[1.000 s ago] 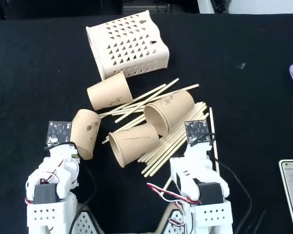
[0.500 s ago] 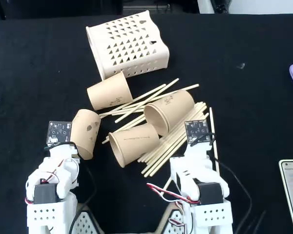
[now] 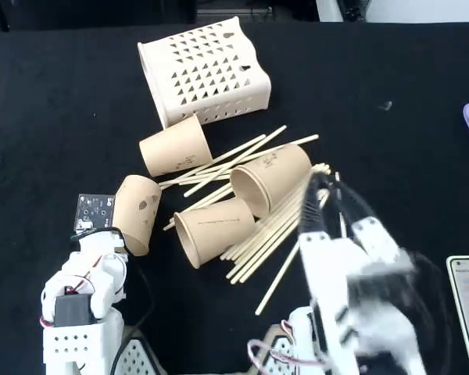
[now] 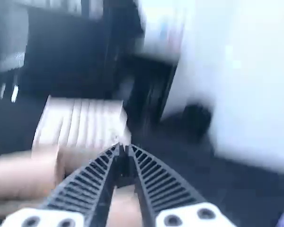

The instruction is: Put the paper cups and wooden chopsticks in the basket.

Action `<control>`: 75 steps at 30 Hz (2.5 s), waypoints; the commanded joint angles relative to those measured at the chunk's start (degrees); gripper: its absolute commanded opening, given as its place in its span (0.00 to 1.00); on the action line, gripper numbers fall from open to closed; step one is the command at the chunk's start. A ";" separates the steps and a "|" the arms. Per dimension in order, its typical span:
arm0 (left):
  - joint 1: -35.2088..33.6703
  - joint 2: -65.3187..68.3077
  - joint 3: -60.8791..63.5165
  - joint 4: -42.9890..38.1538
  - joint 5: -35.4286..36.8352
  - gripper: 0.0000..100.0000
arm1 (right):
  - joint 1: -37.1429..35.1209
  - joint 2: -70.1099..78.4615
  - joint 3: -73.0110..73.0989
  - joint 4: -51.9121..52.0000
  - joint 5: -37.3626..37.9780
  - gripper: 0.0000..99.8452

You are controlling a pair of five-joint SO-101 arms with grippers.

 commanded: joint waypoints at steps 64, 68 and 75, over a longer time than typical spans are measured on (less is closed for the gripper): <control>4.00 136.53 -138.51 -10.46 27.25 0.28 | 7.03 124.53 -57.36 -32.88 -11.34 0.17; 4.70 139.87 -144.22 -8.88 27.34 0.28 | 6.86 126.02 -57.80 -32.97 -11.34 0.17; 5.49 143.47 -142.73 -9.76 27.25 0.28 | 6.77 126.99 -58.42 -32.70 -11.69 0.17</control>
